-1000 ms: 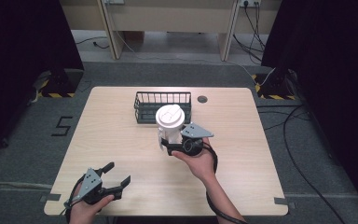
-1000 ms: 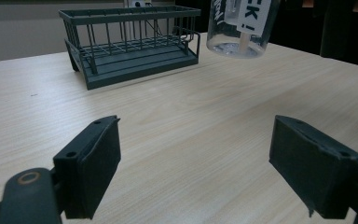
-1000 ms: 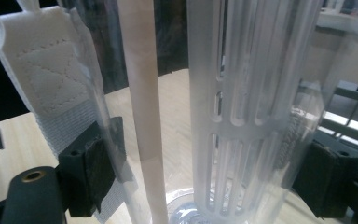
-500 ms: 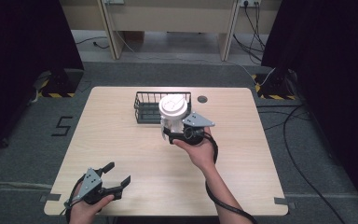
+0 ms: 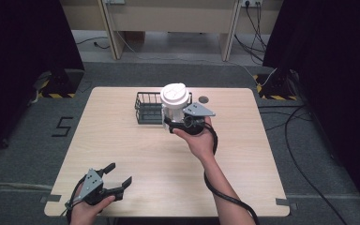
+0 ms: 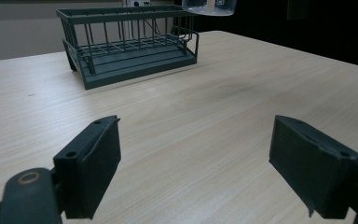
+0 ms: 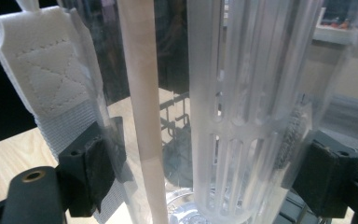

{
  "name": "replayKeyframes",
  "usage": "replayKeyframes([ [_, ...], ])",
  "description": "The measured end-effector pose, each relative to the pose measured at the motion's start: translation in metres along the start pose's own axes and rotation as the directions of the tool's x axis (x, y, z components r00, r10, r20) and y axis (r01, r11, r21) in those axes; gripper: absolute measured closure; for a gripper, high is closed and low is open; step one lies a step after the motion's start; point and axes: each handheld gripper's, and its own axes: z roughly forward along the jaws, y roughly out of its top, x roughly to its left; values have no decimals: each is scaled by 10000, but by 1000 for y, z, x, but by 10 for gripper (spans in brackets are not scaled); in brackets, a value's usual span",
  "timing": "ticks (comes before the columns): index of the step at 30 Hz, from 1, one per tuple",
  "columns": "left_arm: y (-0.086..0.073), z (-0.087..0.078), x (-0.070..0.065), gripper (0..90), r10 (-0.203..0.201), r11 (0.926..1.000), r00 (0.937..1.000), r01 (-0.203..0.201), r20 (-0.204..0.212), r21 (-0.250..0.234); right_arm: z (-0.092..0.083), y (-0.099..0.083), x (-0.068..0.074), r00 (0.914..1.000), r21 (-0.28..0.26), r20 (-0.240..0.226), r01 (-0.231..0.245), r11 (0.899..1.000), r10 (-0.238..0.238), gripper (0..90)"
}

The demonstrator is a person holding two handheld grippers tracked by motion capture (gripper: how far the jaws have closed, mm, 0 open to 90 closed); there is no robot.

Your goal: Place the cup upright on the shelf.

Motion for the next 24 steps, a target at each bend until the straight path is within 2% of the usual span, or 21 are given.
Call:
replayKeyframes([
  [24,0,0,0,160,-61,10000,10000,61,37,-35,23,14,-7,9996,-55,205,-195,9998,196,184],
])
